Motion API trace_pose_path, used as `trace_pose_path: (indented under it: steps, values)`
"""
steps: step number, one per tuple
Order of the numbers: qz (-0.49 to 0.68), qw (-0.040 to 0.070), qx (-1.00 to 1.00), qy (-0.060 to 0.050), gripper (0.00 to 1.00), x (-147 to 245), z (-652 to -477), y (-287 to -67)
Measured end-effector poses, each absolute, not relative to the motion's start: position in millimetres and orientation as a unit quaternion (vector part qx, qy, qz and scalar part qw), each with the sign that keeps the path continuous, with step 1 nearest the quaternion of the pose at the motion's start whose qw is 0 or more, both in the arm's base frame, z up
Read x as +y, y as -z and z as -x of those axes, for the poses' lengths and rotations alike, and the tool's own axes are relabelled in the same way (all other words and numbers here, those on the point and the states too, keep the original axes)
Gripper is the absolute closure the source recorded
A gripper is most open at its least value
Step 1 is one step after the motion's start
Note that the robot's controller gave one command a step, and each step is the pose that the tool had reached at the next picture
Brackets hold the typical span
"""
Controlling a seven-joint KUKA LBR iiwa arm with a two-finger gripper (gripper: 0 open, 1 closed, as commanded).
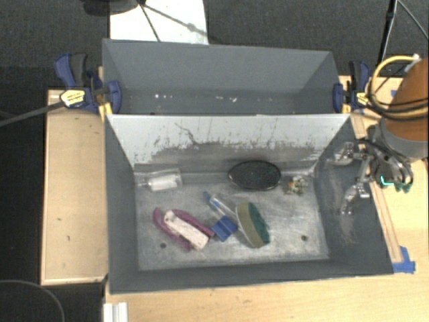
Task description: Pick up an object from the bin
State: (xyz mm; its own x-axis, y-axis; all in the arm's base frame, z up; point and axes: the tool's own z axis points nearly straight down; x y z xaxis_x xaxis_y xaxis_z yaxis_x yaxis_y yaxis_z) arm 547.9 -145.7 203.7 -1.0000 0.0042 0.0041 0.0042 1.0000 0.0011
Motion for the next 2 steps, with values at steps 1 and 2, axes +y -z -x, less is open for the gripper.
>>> trace_pose_path:
  steps: [1, 2]
  values:
    - [0.031, 0.005, -1.000, 0.003, 0.00, -81.7, -499.0, -126.0]
    - [0.153, -0.002, -0.988, 0.002, 0.00, -13.5, -496.9, -150.5]
